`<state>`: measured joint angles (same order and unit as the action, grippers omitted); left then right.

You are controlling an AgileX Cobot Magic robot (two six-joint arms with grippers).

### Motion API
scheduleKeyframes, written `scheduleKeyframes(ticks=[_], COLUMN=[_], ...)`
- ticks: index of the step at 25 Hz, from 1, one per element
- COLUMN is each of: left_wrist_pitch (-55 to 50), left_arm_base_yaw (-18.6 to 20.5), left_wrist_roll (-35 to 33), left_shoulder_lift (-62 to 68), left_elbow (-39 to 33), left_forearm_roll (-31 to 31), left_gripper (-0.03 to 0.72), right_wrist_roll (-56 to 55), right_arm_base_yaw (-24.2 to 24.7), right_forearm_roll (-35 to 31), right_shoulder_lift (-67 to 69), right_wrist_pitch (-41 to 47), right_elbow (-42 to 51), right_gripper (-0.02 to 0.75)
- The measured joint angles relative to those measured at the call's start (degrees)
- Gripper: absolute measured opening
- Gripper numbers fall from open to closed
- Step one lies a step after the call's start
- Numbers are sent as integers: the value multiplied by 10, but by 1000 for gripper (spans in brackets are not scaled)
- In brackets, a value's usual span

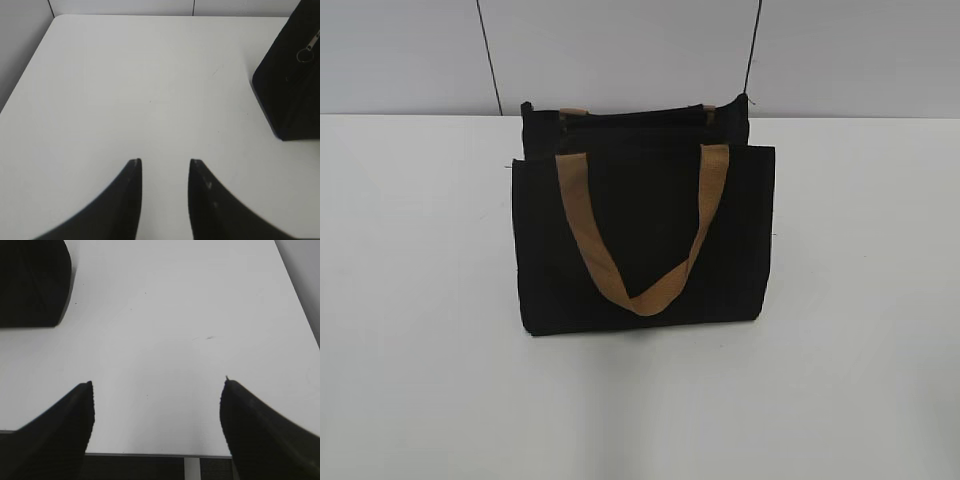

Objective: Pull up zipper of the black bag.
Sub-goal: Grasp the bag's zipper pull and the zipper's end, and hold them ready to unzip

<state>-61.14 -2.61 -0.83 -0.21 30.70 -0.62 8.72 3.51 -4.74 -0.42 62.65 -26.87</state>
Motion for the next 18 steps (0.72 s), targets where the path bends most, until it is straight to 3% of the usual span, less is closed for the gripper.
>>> scheduleKeyframes(ticks=[18], left_wrist_pitch=[0], left_arm_base_yaw=[0], left_wrist_roll=[0], left_shoulder_lift=[0], left_elbow=[0], left_forearm_roll=[0], left_gripper=[238], right_wrist_roll=[0], right_arm_base_yaw=[0], right_forearm_roll=[0], right_shoulder_lift=[0], right_wrist_pitch=[0], right_elbow=[0], right_gripper=[595])
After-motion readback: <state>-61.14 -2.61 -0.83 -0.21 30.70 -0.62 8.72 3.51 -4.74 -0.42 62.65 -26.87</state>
